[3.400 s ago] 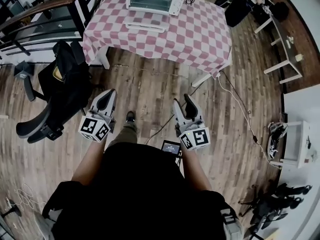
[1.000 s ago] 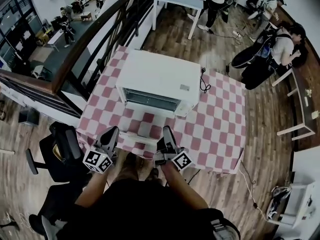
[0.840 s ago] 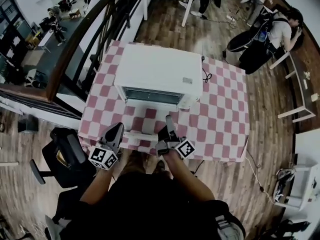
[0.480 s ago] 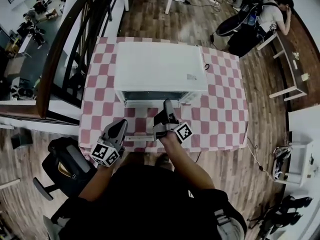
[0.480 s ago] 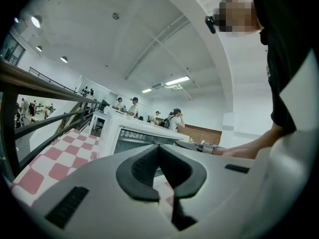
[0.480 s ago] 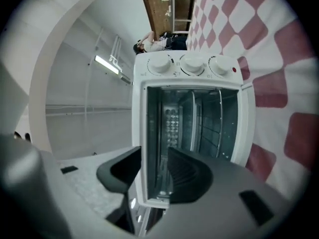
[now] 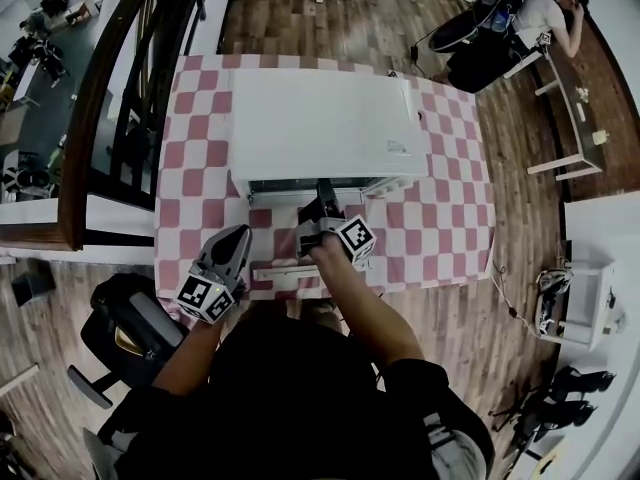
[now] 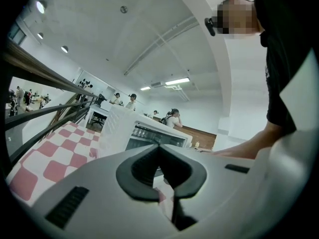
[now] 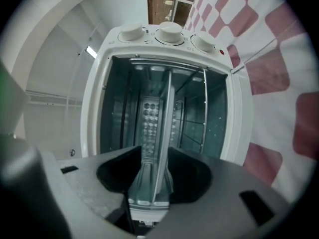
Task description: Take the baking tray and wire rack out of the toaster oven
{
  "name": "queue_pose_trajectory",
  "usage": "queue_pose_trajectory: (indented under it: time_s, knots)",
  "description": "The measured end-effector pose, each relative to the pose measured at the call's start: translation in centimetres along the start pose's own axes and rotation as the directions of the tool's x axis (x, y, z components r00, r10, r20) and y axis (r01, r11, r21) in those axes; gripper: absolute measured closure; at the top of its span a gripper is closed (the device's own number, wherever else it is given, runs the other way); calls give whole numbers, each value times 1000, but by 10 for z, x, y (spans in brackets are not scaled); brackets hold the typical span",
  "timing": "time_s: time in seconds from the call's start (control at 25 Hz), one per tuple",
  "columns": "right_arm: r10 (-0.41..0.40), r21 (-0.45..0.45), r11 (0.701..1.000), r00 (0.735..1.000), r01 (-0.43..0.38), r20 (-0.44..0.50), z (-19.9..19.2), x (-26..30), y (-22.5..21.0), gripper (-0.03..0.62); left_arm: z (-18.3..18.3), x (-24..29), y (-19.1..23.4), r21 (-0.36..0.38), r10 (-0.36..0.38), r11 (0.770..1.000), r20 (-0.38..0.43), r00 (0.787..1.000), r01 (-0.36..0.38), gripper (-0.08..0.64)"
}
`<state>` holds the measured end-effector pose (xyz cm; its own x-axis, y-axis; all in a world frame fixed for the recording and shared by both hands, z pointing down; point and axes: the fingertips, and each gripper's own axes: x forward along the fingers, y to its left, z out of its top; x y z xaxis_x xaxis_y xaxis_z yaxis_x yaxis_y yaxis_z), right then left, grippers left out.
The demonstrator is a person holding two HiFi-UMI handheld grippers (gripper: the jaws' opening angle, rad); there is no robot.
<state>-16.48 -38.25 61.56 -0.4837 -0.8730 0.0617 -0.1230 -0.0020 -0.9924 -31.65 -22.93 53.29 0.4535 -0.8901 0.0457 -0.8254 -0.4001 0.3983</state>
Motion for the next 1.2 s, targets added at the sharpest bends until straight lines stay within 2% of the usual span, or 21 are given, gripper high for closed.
queue_pose_trajectory:
  time_s: [0.12,0.28,0.44,0.56,0.64,0.68,0.96,1.2]
  knots:
    - [-24,-21,999,1000,24,-5,-4,9,-9,422,-5,0,7,-20,-4,1000,-3,1000,4,566]
    - [5,-31,999,1000,-5,-11,-5,27,-8,422,-5,-3,14,-45,2,999,-10,1000,-2,566]
    - [-3,-50,999,1000,2,-14,-4,45,-12,423,-3,-9,21,-43,4,999,-12,1000,-5,566]
    - [5,-28,1000,1000,-5,-6,-4,52,-13,431,-1,-14,26,-47,14,999,-17,1000,-15,566]
    - [0,-5,1000,1000,0,-4,-5,52,-17,489,-1,-17,29,-43,19,999,-15,1000,-19,566]
    - [-3,4,1000,1000,4,-5,-4,52,-19,495,-1,-19,30,-43,20,999,-15,1000,-21,566]
    - [-28,53,998,1000,28,-10,-7,42,-22,507,-5,-23,27,-64,17,998,-25,1000,-18,566]
    - [-30,82,996,1000,30,-6,-11,14,-25,511,-2,-19,20,-36,-1,999,-24,1000,0,566]
